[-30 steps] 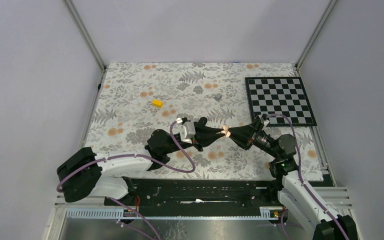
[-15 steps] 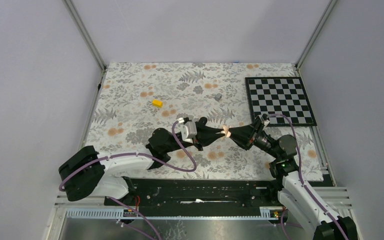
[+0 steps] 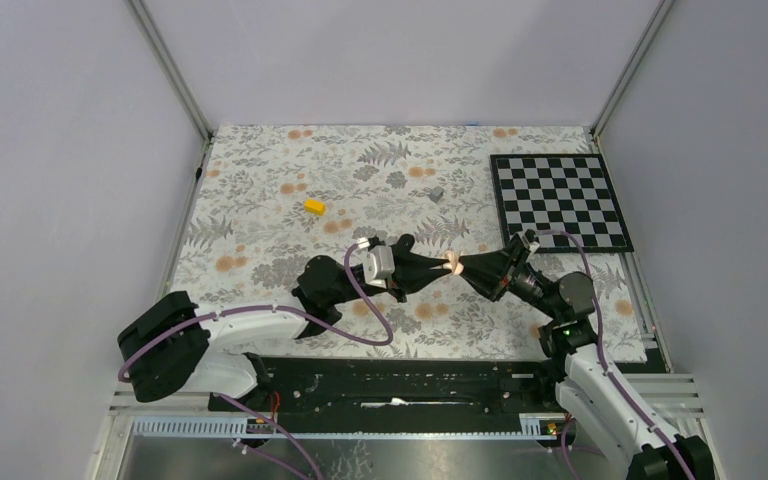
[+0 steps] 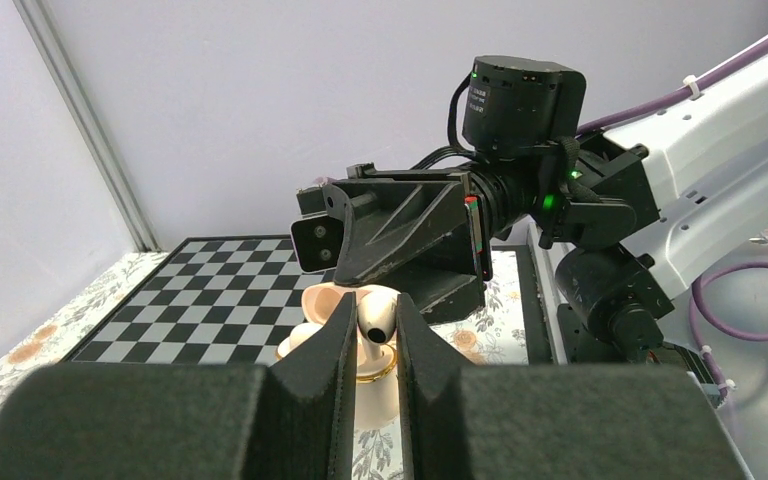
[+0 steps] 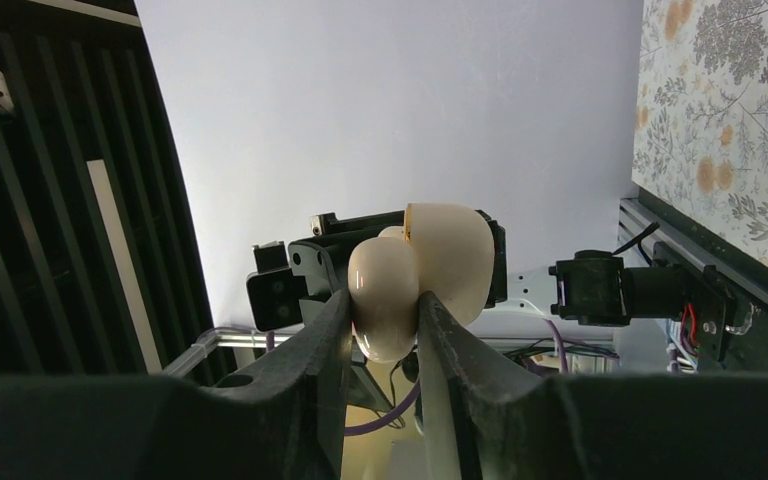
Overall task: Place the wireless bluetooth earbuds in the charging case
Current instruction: Place the earbud in the charging case, then adjust the earbud with the charging case.
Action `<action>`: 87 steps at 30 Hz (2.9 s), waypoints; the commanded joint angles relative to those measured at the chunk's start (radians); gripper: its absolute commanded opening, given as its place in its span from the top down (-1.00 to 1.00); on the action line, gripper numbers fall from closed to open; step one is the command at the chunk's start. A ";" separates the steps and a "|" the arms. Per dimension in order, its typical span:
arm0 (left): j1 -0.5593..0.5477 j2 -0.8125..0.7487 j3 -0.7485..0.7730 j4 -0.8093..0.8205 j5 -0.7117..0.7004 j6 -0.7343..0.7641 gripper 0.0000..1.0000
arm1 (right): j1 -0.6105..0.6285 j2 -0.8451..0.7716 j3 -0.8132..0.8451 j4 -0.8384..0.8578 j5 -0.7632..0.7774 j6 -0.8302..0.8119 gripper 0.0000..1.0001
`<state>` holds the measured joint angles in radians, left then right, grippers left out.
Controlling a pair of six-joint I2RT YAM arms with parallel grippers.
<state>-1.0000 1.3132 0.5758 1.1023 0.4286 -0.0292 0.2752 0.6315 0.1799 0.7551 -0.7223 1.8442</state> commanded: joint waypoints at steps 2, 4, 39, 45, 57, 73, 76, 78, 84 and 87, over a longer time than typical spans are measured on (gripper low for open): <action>0.006 -0.012 0.034 0.013 0.062 0.015 1.00 | 0.007 -0.017 -0.027 0.131 0.039 0.076 1.00; 0.005 -0.013 0.032 0.004 0.067 0.018 1.00 | 0.008 -0.014 -0.039 0.164 0.049 0.097 1.00; 0.013 -0.121 0.054 -0.139 -0.055 0.002 -0.43 | 0.007 0.020 0.060 0.000 -0.016 -0.039 1.00; 0.012 -0.116 0.137 -0.318 -0.135 -0.048 -0.77 | 0.008 0.009 0.059 -0.010 -0.011 -0.044 1.00; 0.002 -0.137 0.326 -0.761 -0.402 -0.268 -0.73 | 0.007 0.005 0.052 -0.031 -0.003 -0.059 1.00; -0.015 -0.136 0.488 -1.163 -0.305 -0.452 -0.98 | 0.007 0.010 0.051 -0.053 -0.003 -0.081 1.00; -0.035 -0.138 0.487 -1.186 -0.302 -0.453 -0.98 | 0.007 0.008 0.053 -0.053 -0.003 -0.083 1.00; -0.045 -0.146 0.478 -1.185 -0.301 -0.455 -0.98 | 0.007 0.004 0.051 -0.056 -0.003 -0.083 1.00; -0.079 -0.122 0.502 -1.195 -0.333 -0.427 -0.77 | 0.007 -0.007 0.046 -0.065 -0.003 -0.083 1.00; -0.091 -0.097 0.533 -1.215 -0.353 -0.408 -0.72 | 0.007 -0.010 0.047 -0.066 -0.003 -0.084 1.00</action>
<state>-1.0756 1.1915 1.0321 -0.1143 0.0986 -0.4656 0.2760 0.6369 0.2089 0.6708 -0.7231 1.7741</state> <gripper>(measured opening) 0.876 0.338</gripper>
